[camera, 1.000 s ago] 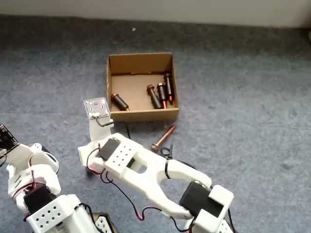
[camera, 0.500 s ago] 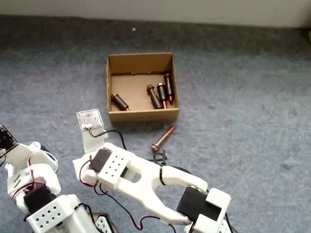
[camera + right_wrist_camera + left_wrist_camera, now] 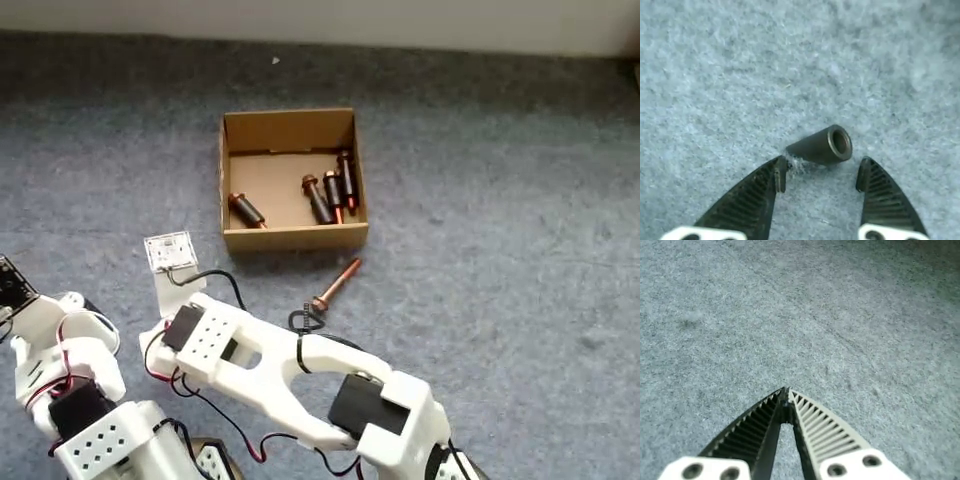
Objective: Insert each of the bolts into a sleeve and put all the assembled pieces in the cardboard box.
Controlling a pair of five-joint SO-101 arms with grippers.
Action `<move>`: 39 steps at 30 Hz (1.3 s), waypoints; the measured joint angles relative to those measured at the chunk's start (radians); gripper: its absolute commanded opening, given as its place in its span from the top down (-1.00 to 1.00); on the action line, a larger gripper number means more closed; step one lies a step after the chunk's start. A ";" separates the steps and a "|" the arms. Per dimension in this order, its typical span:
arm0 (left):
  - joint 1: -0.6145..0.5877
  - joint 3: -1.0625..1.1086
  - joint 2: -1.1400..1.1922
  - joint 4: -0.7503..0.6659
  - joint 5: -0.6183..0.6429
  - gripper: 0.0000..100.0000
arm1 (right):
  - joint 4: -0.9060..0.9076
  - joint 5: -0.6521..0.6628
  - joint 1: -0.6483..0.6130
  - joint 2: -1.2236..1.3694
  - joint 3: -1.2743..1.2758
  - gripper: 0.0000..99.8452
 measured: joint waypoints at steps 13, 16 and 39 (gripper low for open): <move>0.000 0.000 0.000 0.000 0.000 0.99 | 0.069 -0.003 0.104 0.020 -0.014 0.57; 0.000 0.000 0.000 0.000 0.000 0.99 | 0.089 -0.002 0.107 0.020 -0.014 0.57; 0.000 0.000 0.000 -0.014 0.000 0.99 | 0.061 0.055 0.118 0.046 -0.012 0.57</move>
